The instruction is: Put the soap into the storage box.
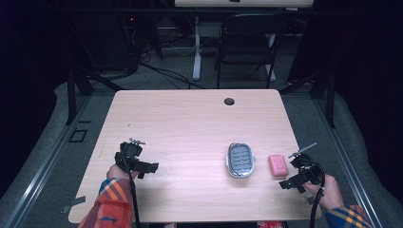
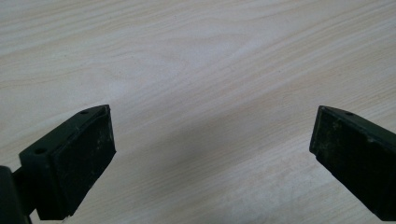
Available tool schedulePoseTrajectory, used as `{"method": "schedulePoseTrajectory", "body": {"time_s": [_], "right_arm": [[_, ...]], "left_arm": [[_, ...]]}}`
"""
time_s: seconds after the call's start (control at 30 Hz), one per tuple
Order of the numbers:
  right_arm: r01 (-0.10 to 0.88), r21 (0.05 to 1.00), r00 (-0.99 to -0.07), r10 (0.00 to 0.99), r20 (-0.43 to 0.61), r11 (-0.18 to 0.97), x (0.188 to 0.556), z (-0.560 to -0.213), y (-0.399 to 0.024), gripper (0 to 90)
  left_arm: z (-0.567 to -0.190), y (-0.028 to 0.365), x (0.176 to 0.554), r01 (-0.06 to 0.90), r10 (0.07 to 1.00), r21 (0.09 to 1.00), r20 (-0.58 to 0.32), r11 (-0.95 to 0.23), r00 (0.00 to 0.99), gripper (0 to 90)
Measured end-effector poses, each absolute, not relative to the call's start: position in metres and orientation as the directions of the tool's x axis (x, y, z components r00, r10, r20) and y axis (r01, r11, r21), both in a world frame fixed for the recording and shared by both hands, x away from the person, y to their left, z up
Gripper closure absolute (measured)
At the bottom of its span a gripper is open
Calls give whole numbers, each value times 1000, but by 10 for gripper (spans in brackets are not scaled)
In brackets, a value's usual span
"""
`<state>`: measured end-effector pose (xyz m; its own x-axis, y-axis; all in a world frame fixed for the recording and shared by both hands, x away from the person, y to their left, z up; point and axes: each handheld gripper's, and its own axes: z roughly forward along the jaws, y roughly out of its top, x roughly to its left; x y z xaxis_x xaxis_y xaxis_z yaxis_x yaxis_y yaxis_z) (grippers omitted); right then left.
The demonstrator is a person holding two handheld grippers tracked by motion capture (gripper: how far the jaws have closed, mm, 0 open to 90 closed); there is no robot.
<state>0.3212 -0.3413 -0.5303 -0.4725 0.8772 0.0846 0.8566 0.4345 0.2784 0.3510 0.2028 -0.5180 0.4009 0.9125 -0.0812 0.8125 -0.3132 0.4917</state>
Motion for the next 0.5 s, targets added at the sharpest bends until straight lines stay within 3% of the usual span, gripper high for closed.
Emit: {"method": "schedulePoseTrajectory", "body": {"time_s": [0.5], "right_arm": [[874, 278, -438, 894, 95, 398, 324, -531, -339, 0]], "left_arm": [[-518, 201, 352, 810, 912, 493, -77, -316, 403, 0]]}}
